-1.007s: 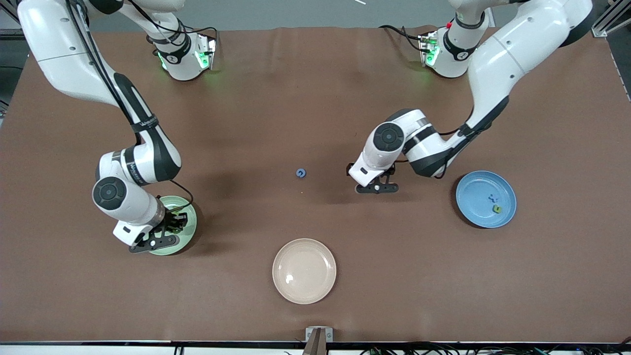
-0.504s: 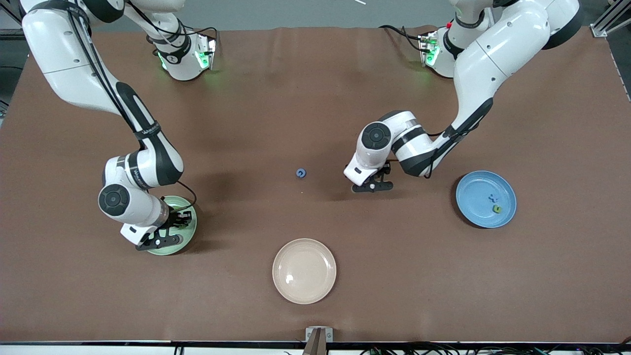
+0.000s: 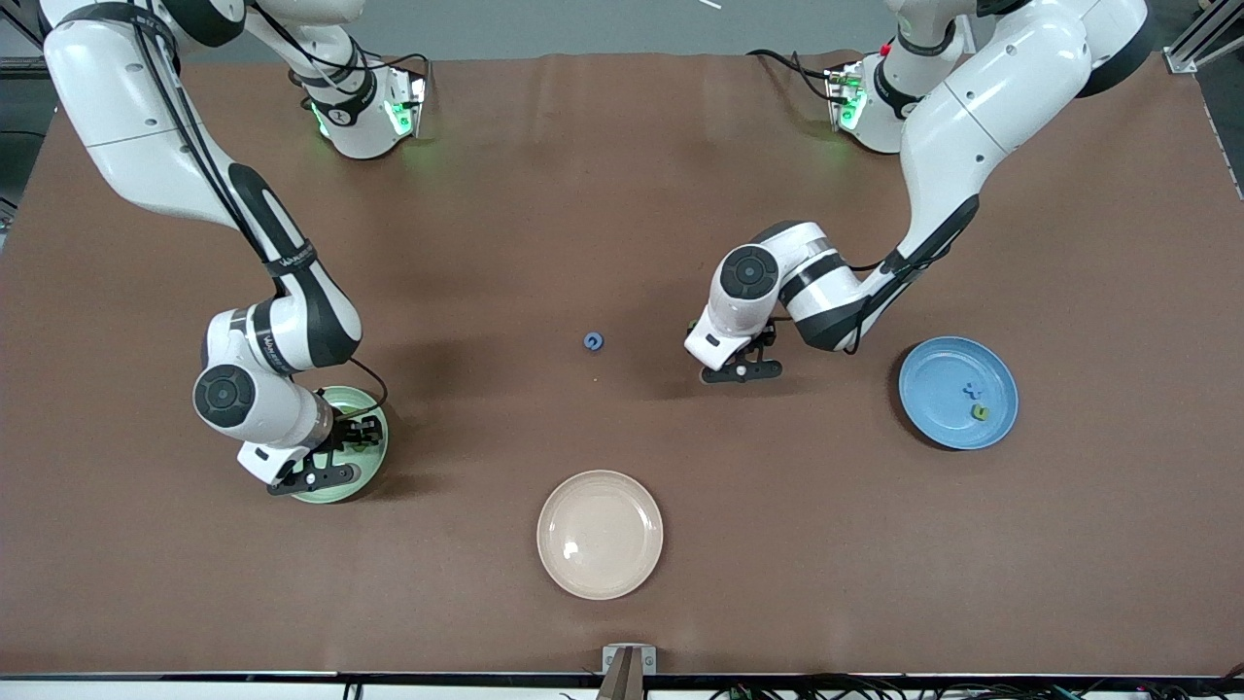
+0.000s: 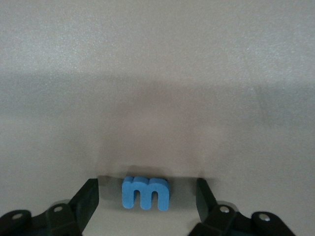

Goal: Sort upper and lower case letters into plates
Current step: 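Release the B and reach the blue G with the right gripper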

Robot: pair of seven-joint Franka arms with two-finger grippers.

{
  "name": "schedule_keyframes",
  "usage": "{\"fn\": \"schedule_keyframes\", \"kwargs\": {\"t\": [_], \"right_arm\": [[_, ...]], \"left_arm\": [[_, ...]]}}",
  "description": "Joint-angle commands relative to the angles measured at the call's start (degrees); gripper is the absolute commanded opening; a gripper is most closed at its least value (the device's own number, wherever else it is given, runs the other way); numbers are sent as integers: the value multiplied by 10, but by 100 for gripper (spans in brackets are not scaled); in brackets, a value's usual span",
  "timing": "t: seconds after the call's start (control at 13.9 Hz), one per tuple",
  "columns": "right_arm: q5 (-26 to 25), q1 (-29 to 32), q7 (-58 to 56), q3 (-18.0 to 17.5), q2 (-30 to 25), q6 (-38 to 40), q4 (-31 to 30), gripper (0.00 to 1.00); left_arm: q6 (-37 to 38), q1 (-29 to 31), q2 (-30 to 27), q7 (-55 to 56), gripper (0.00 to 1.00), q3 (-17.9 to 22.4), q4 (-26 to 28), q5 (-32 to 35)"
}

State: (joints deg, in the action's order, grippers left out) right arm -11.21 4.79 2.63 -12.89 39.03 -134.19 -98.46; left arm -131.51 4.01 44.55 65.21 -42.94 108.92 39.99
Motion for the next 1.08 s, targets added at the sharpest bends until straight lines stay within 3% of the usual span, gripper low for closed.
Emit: {"fn": "schedule_keyframes", "kwargs": {"t": [0.0, 0.22, 0.43, 0.72, 1.01], "right_arm": [[10, -7, 68, -30, -24, 23, -6, 100], [9, -45, 249, -73, -24, 24, -8, 100], [7, -126, 410, -72, -24, 21, -8, 100], [0, -209, 577, -71, -22, 18, -11, 100], [-1, -267, 676, -65, -18, 4, -16, 100]], "left_arm": [[-7, 4, -18, 7, 88, 1, 20, 9], [-7, 4, -23, 8, 83, 1, 25, 9], [-7, 5, -23, 9, 77, 1, 25, 8], [-6, 5, -23, 10, 62, 0, 26, 8], [-6, 5, -23, 10, 50, 0, 26, 7]]}}
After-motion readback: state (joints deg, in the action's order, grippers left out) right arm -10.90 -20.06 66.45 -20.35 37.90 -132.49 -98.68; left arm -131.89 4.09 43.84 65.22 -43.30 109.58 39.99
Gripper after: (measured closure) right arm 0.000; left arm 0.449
